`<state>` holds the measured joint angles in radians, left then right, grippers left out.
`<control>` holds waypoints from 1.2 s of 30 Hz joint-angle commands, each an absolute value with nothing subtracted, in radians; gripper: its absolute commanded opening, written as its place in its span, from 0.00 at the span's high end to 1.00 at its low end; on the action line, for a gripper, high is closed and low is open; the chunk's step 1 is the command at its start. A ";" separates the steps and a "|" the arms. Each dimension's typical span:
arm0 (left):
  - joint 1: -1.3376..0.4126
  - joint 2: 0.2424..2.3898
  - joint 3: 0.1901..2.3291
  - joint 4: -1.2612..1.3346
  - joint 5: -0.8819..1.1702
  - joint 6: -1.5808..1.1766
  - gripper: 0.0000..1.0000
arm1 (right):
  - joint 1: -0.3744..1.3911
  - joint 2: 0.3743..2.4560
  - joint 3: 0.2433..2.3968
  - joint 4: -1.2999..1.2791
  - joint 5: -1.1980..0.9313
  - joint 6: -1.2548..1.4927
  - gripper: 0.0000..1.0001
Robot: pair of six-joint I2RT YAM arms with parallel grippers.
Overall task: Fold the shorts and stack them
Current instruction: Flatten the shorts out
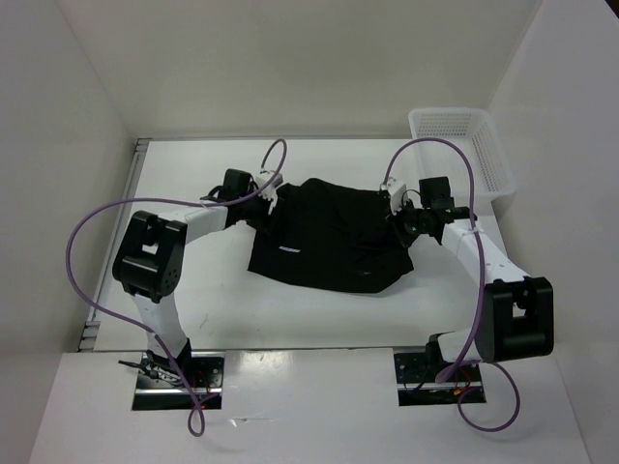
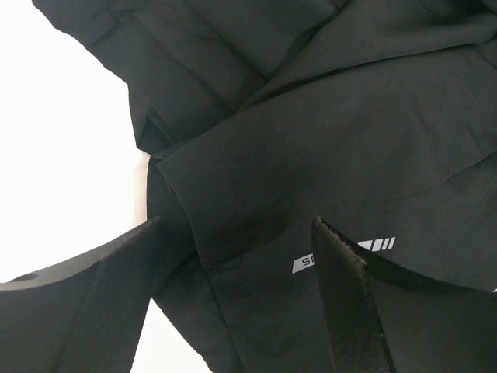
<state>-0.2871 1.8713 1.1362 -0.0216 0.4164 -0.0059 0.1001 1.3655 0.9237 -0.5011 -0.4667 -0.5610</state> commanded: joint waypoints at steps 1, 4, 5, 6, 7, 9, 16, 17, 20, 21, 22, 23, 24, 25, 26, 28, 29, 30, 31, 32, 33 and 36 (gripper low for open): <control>-0.291 1.824 1.135 0.031 0.428 0.000 0.19 | 0.095 1.361 0.946 -0.462 -0.459 -0.586 0.99; -0.291 1.824 1.135 0.012 0.448 0.000 0.30 | 0.095 1.352 0.946 -0.462 -0.459 -0.586 0.99; -0.301 1.824 1.135 0.000 0.457 0.000 0.43 | 0.095 1.351 0.946 -0.462 -0.459 -0.586 0.99; -0.301 1.815 1.135 0.000 0.457 0.000 0.50 | 0.095 1.351 0.946 -0.462 -0.459 -0.595 0.99; -0.301 1.815 1.135 0.000 0.457 0.000 0.55 | 0.095 1.351 0.946 -0.462 -0.459 -0.595 0.97; -0.311 1.805 1.125 0.009 0.434 0.000 0.63 | 0.095 1.351 0.937 -0.462 -0.459 -0.595 0.97; -0.321 1.778 1.103 0.000 0.405 0.000 0.75 | 0.095 1.333 0.928 -0.451 -0.450 -0.604 0.97; -0.321 1.769 1.103 0.000 0.405 0.000 0.77 | 0.095 1.333 0.928 -0.451 -0.449 -0.604 0.97; -0.321 1.769 1.103 -0.060 0.417 0.000 0.93 | 0.095 1.333 0.908 -0.451 -0.449 -0.591 0.96; -0.321 1.758 1.103 -0.077 0.428 0.000 1.00 | 0.095 1.333 0.908 -0.451 -0.449 -0.572 0.96; -0.330 1.758 1.103 -0.110 0.428 0.000 1.00 | 0.095 1.333 0.908 -0.451 -0.449 -0.557 0.96; -0.330 1.746 1.103 -0.132 0.440 0.000 1.00 | 0.095 1.324 0.908 -0.451 -0.463 -0.542 0.96; -0.330 1.727 1.103 -0.158 0.440 0.000 1.00 | 0.095 1.324 0.932 -0.439 -0.463 -0.476 0.98; -0.330 1.715 1.121 -0.205 0.440 0.000 1.00 | 0.095 1.324 0.949 -0.417 -0.463 -0.436 1.00; -0.312 1.685 1.149 -0.225 0.405 0.000 1.00 | 0.086 1.324 1.000 -0.407 -0.463 -0.399 1.00; -0.272 1.657 1.192 -0.285 0.396 0.000 1.00 | 0.048 1.350 1.067 -0.379 -0.494 -0.278 1.00; -0.246 1.638 1.221 -0.304 0.385 0.000 1.00 | 0.034 1.361 1.103 -0.345 -0.508 -0.238 1.00; -0.188 1.638 1.286 -0.320 0.376 0.000 1.00 | 0.020 1.389 1.177 -0.328 -0.523 -0.201 1.00; -0.158 1.629 1.319 -0.342 0.376 0.000 1.00 | 0.011 1.406 1.216 -0.313 -0.535 -0.137 1.00; -0.129 1.629 1.354 -0.342 0.367 0.000 1.00 | 0.011 1.423 1.254 -0.301 -0.549 -0.120 1.00; -0.102 1.620 1.389 -0.351 0.367 0.000 1.00 | 0.011 1.440 1.332 -0.301 -0.563 -0.120 1.00; -0.009 1.591 1.492 -0.324 0.356 0.000 1.00 | 0.011 1.515 1.494 -0.291 -0.607 -0.098 1.00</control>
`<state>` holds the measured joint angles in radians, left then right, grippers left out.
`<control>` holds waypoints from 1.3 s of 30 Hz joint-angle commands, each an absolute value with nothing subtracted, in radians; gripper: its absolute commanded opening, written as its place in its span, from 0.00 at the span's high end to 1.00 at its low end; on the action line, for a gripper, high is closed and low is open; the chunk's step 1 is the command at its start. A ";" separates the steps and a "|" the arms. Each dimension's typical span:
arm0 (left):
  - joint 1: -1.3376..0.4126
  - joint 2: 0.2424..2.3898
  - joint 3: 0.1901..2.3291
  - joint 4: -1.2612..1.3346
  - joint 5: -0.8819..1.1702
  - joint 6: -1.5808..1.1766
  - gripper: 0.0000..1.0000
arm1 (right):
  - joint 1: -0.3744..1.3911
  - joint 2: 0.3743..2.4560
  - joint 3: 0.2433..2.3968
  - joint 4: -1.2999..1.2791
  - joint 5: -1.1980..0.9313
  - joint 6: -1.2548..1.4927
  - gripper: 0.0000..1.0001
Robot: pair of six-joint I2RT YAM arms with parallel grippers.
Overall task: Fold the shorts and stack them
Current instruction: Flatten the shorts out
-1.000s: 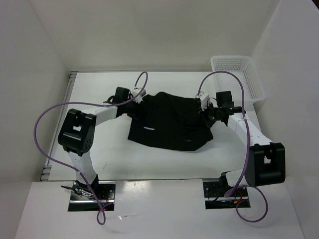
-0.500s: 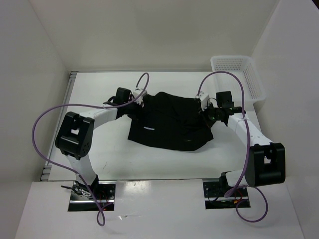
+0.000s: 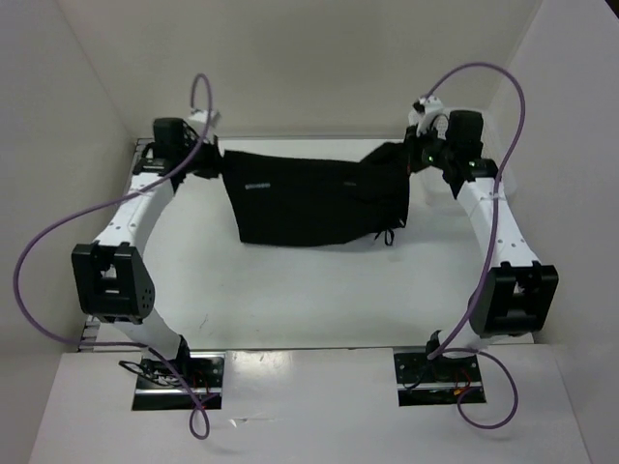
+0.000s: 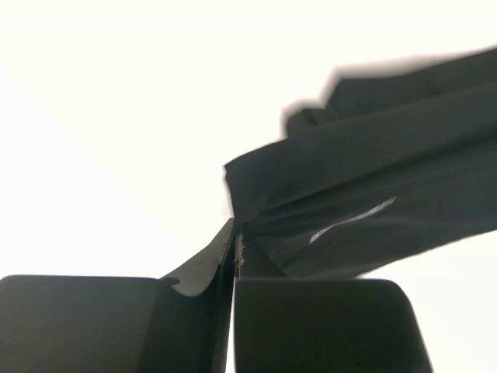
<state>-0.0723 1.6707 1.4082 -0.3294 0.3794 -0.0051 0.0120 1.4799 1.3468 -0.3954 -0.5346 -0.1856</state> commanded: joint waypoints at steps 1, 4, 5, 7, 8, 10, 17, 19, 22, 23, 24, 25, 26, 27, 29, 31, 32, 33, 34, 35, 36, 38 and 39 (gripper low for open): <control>0.023 1.577 1.509 -0.302 0.347 0.000 1.00 | 0.011 1.547 1.532 -0.291 -0.617 -0.088 1.00; 0.057 1.502 1.531 -0.313 0.365 0.000 1.00 | 0.011 1.580 1.650 -0.276 -0.672 -0.054 1.00; 0.057 1.459 1.498 -0.328 0.365 0.000 1.00 | 0.011 1.580 1.678 -0.276 -0.716 -0.054 1.00; 0.057 1.390 1.436 -0.366 0.376 0.000 1.00 | 0.011 1.580 1.665 -0.299 -0.739 -0.063 1.00; 0.057 1.369 1.401 -0.379 0.376 0.000 1.00 | 0.011 1.566 1.616 -0.299 -0.739 -0.084 1.00; 0.057 1.306 1.288 -0.408 0.405 0.000 1.00 | 0.032 1.543 1.547 -0.334 -0.726 -0.113 1.00; 0.014 1.148 1.034 -0.560 0.446 0.000 0.96 | 0.123 1.385 1.148 -0.439 -0.652 -0.204 0.99; 0.003 1.120 0.988 -0.592 0.456 0.000 0.95 | 0.123 1.361 1.071 -0.506 -0.608 -0.250 0.94; 0.003 1.097 0.931 -0.640 0.468 0.000 0.93 | 0.132 1.345 1.046 -0.642 -0.586 -0.346 0.81; 0.003 1.097 0.919 -0.652 0.468 0.000 0.93 | 0.132 1.345 1.046 -0.682 -0.586 -0.376 0.80; 0.003 1.097 0.898 -0.652 0.468 0.000 0.91 | 0.146 1.345 1.055 -0.721 -0.542 -0.440 0.78; 0.003 1.088 0.888 -0.664 0.454 0.000 0.91 | 0.159 1.345 1.055 -0.785 -0.511 -0.474 0.78; 0.003 1.088 0.888 -0.664 0.445 0.000 0.91 | 0.176 1.336 1.055 -0.811 -0.476 -0.509 0.78; 0.003 1.088 0.875 -0.678 0.445 0.000 0.91 | 0.220 1.336 1.040 -0.833 -0.439 -0.572 0.78; 0.003 1.088 0.862 -0.690 0.445 0.000 0.90 | 0.261 1.324 1.016 -0.865 -0.359 -0.626 0.78; 0.003 1.088 0.851 -0.718 0.445 0.000 0.89 | 0.287 1.324 0.996 -0.877 -0.333 -0.661 0.77; 0.003 1.088 0.842 -0.718 0.454 0.000 0.87 | 0.287 1.324 0.983 -0.887 -0.333 -0.672 0.74; 0.003 1.088 0.842 -0.733 0.454 0.000 0.87 | 0.287 1.324 0.983 -0.887 -0.321 -0.695 0.71; 0.003 1.088 0.842 -0.747 0.465 0.000 0.85 | 0.297 1.324 0.971 -0.887 -0.296 -0.709 0.65; 0.003 1.088 0.842 -0.747 0.465 0.000 0.83 | 0.298 1.324 0.962 -0.887 -0.278 -0.722 0.49; 0.003 1.088 0.853 -0.747 0.478 0.000 0.65 | 0.310 1.324 0.962 -0.896 -0.259 -0.739 0.41; 0.003 1.100 0.865 -0.738 0.488 0.000 0.52 | 0.310 1.313 0.950 -0.896 -0.200 -0.765 0.17; 0.003 1.110 0.874 -0.720 0.476 0.000 0.47 | 0.310 1.313 0.950 -0.896 -0.178 -0.765 0.12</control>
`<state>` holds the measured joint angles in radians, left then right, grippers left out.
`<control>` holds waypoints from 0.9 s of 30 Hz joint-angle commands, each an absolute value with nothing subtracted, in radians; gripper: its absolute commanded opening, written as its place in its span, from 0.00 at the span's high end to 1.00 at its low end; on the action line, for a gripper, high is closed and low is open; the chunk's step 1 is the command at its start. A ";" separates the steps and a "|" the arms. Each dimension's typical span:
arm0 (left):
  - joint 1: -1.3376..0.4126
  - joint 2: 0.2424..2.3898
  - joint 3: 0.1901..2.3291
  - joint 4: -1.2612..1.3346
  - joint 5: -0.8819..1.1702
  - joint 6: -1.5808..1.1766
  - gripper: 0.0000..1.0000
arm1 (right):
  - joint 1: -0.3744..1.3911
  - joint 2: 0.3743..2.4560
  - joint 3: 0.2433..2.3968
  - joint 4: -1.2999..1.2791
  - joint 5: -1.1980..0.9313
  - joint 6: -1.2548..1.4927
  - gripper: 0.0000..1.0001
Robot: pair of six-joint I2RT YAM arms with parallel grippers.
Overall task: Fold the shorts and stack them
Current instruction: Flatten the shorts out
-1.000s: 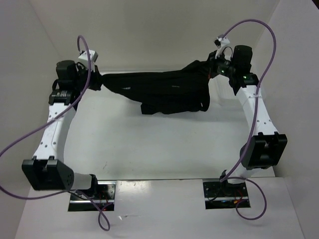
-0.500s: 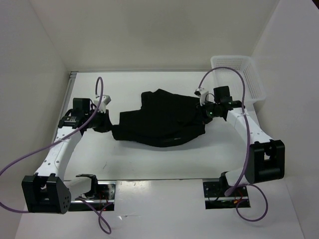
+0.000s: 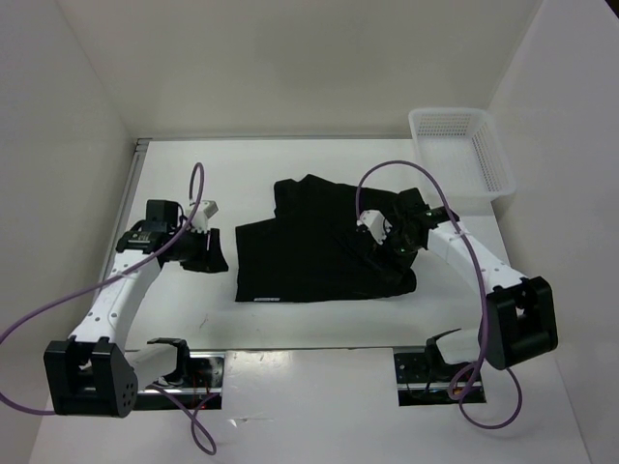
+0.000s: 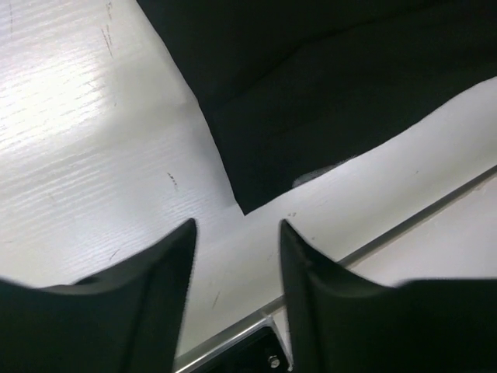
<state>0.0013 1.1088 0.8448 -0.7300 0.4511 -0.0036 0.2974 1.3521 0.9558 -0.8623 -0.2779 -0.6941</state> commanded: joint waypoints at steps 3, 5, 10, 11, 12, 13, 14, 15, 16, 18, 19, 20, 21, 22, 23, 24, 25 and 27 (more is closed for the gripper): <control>0.003 1.179 0.919 -0.608 0.436 0.000 0.35 | 0.310 1.304 0.950 -0.882 -0.098 -0.755 0.04; 0.003 1.245 0.949 -0.528 0.407 0.000 0.33 | 0.310 1.267 0.950 -0.855 -0.077 -0.764 0.04; -0.053 1.370 1.026 -0.411 0.266 0.000 0.31 | 0.282 1.250 1.056 -0.831 -0.123 -0.688 0.04; -0.067 1.390 1.040 -0.376 0.246 0.000 0.31 | 0.282 1.262 1.078 -0.842 -0.164 -0.674 0.04; -0.081 1.435 1.072 -0.355 0.217 0.000 0.31 | 0.270 1.279 1.118 -0.832 -0.179 -0.657 0.04; -0.103 1.462 1.095 -0.332 0.216 0.000 0.29 | 0.270 1.320 1.140 -0.818 -0.195 -0.634 0.04; -0.103 1.491 1.124 -0.274 0.206 0.000 0.28 | 0.270 1.345 1.161 -0.796 -0.216 -0.576 0.04; -0.103 1.561 1.161 -0.244 0.206 0.000 0.28 | 0.261 1.376 1.208 -0.748 -0.225 -0.543 0.06; -0.103 1.601 1.248 -0.209 0.248 0.000 0.28 | 0.261 1.443 1.233 -0.715 -0.225 -0.513 0.09; -0.112 1.725 1.339 -0.184 0.307 0.000 0.28 | 0.261 1.511 1.300 -0.602 -0.195 -0.405 0.20; -0.129 1.768 1.385 -0.175 0.340 0.000 0.28 | 0.250 1.543 1.319 -0.563 -0.177 -0.379 0.24; -0.139 1.813 1.475 -0.175 0.341 0.000 0.28 | 0.233 1.612 1.340 -0.527 -0.157 -0.329 0.27; -0.152 1.901 1.518 -0.175 0.341 0.000 0.28 | 0.223 1.647 1.395 -0.497 -0.125 -0.310 0.32; -0.166 1.945 1.558 -0.163 0.316 0.000 0.28 | 0.212 1.685 1.426 -0.471 -0.114 -0.295 0.33; -0.195 2.027 1.600 -0.152 0.296 0.000 0.28 | 0.192 1.754 1.454 -0.460 -0.101 -0.275 0.35; -0.207 2.067 1.682 -0.152 0.278 0.000 0.28 | 0.192 1.779 1.500 -0.448 -0.068 -0.265 0.36; -0.219 2.103 1.725 -0.152 0.267 0.000 0.28 | 0.178 1.801 1.514 -0.430 -0.049 -0.265 0.39; -0.251 2.187 1.794 -0.152 0.258 0.000 0.28 | 0.169 1.850 1.532 -0.420 -0.003 -0.265 0.39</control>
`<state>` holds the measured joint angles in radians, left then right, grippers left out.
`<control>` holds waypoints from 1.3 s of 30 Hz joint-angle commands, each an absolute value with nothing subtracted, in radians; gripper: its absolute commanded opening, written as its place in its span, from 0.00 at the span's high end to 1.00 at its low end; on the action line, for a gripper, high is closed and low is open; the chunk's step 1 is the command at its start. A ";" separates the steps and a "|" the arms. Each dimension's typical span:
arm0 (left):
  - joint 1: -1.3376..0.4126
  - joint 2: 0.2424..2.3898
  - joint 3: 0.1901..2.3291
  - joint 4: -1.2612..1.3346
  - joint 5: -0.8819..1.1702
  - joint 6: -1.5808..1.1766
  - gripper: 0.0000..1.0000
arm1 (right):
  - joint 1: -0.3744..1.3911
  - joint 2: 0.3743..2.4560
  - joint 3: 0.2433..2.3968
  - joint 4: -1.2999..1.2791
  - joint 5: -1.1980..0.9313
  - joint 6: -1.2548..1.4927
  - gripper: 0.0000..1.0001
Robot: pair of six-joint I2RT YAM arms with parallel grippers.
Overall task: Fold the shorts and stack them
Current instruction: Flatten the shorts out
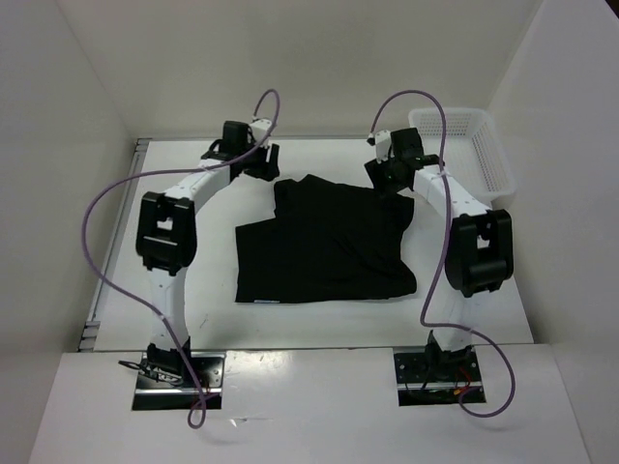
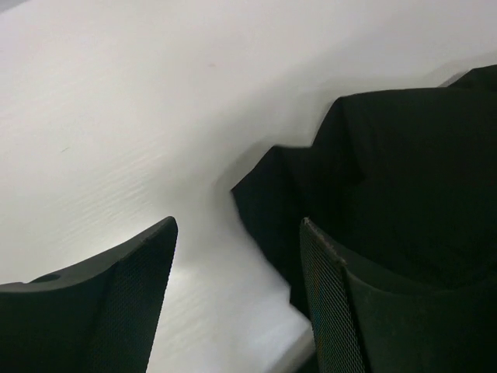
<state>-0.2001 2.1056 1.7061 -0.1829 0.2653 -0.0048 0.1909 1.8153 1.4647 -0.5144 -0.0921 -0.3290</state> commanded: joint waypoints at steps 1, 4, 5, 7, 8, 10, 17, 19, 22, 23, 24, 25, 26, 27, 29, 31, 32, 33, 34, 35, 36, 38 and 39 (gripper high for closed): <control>-0.252 2.210 1.851 -0.143 0.244 0.000 0.28 | 0.169 1.864 1.532 -0.420 0.012 -0.276 0.39; -0.274 2.299 1.928 -0.189 0.235 0.000 0.28 | 0.156 1.907 1.532 -0.411 0.037 -0.276 0.37; -0.275 2.336 1.972 -0.202 0.235 0.000 0.28 | 0.156 1.907 1.517 -0.411 0.050 -0.276 0.35; -0.293 2.374 2.005 -0.230 0.221 0.000 0.28 | 0.146 1.939 1.505 -0.411 0.051 -0.287 0.30; -0.293 2.375 2.005 -0.230 0.201 0.000 0.28 | 0.135 1.948 1.494 -0.411 0.051 -0.296 0.29; -0.302 2.398 2.005 -0.230 0.190 0.000 0.28 | 0.126 1.968 1.483 -0.420 0.037 -0.296 0.26; -0.311 2.389 1.959 -0.296 0.190 0.000 0.40 | 0.098 2.000 1.451 -0.430 0.025 -0.325 0.09; -0.311 2.375 1.939 -0.296 0.190 0.000 0.46 | 0.098 2.023 1.442 -0.430 0.025 -0.325 0.08; -0.311 2.355 1.893 -0.305 0.199 0.000 0.64 | 0.098 2.036 1.442 -0.430 0.025 -0.325 0.08; -0.321 2.355 1.882 -0.314 0.199 0.000 0.69 | 0.098 2.048 1.442 -0.430 0.025 -0.325 0.11; -0.321 2.355 1.867 -0.314 0.199 0.000 0.80 | 0.098 2.057 1.442 -0.430 0.025 -0.325 0.19; -0.321 2.355 1.867 -0.314 0.199 0.000 0.85 | 0.098 2.057 1.442 -0.430 0.025 -0.325 0.24; -0.321 2.355 1.856 -0.314 0.199 0.000 0.91 | 0.098 2.057 1.442 -0.430 0.015 -0.336 0.30; -0.321 2.355 1.856 -0.314 0.199 0.000 0.97 | 0.109 2.057 1.453 -0.440 0.006 -0.336 0.40; -0.321 2.345 1.856 -0.305 0.173 0.000 1.00 | 0.118 2.057 1.463 -0.440 0.006 -0.336 0.50; -0.321 2.335 1.870 -0.305 0.158 0.000 1.00 | 0.132 2.057 1.498 -0.440 0.040 -0.350 0.65; -0.321 2.335 1.896 -0.305 0.137 0.000 1.00 | 0.146 2.057 1.512 -0.428 0.049 -0.359 0.71; -0.311 2.309 1.911 -0.305 0.126 0.000 1.00 | 0.155 2.057 1.529 -0.428 0.049 -0.368 0.76; -0.311 2.296 1.931 -0.296 0.115 0.000 1.00 | 0.155 2.057 1.572 -0.428 0.061 -0.368 0.86; -0.281 2.269 1.975 -0.296 0.097 0.000 1.00 | 0.155 2.046 1.595 -0.428 0.061 -0.359 0.91; -0.267 2.257 2.002 -0.296 0.084 0.000 1.00 | 0.155 2.036 1.639 -0.428 0.072 -0.359 0.95; -0.229 2.214 2.046 -0.305 0.043 0.000 1.00 | 0.155 2.013 1.683 -0.419 0.081 -0.359 1.00; -0.218 2.200 2.081 -0.314 0.031 0.000 1.00 | 0.155 2.003 1.721 -0.410 0.081 -0.348 1.00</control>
<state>-0.2878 2.3451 1.9625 -0.3321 0.1089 -0.0036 0.1501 2.0560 1.6035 -0.4644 0.0532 -0.3569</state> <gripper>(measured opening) 0.007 0.020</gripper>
